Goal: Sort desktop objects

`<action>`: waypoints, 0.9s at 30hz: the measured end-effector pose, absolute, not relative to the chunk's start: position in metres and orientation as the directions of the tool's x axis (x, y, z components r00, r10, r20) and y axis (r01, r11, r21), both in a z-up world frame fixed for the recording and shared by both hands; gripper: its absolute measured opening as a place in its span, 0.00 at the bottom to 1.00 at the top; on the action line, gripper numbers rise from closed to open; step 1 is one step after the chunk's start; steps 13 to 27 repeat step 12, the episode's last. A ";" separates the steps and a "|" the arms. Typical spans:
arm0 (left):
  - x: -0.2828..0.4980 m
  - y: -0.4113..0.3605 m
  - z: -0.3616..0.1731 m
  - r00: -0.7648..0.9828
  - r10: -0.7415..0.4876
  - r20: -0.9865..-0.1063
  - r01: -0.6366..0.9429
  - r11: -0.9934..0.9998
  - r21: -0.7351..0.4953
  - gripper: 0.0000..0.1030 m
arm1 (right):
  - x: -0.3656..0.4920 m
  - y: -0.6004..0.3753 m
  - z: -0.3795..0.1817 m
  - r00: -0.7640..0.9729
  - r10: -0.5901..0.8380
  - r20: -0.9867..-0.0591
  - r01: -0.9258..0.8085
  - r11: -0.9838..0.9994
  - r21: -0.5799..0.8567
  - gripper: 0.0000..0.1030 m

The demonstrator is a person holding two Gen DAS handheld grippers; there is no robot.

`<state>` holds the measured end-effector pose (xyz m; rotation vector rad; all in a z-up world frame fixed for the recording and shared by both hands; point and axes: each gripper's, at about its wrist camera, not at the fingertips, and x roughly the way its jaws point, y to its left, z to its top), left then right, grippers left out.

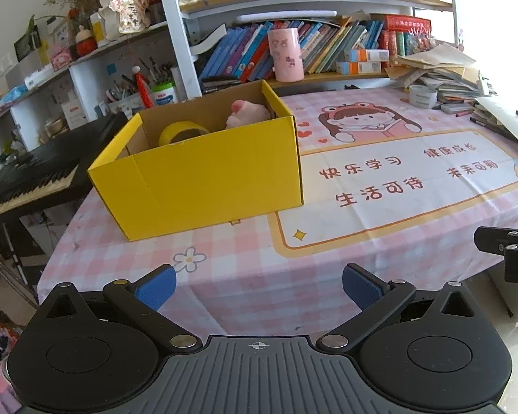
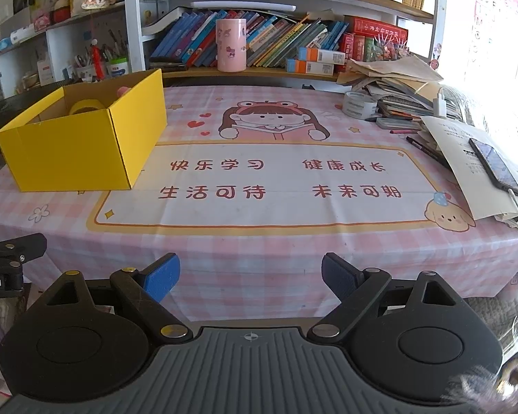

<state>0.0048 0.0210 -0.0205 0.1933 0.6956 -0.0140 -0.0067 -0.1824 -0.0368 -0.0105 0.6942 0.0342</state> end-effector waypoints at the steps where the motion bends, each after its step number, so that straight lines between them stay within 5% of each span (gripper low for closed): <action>1: 0.005 0.021 -0.021 0.766 0.051 -0.641 0.078 0.982 0.172 1.00 | -0.006 -0.183 -0.036 0.768 0.028 -0.640 -0.035 0.999 0.002 0.86; 27: 0.006 0.021 -0.022 0.774 0.015 -0.633 0.106 0.982 0.154 1.00 | 0.001 -0.181 -0.042 0.747 0.034 -0.663 -0.039 0.999 0.008 0.86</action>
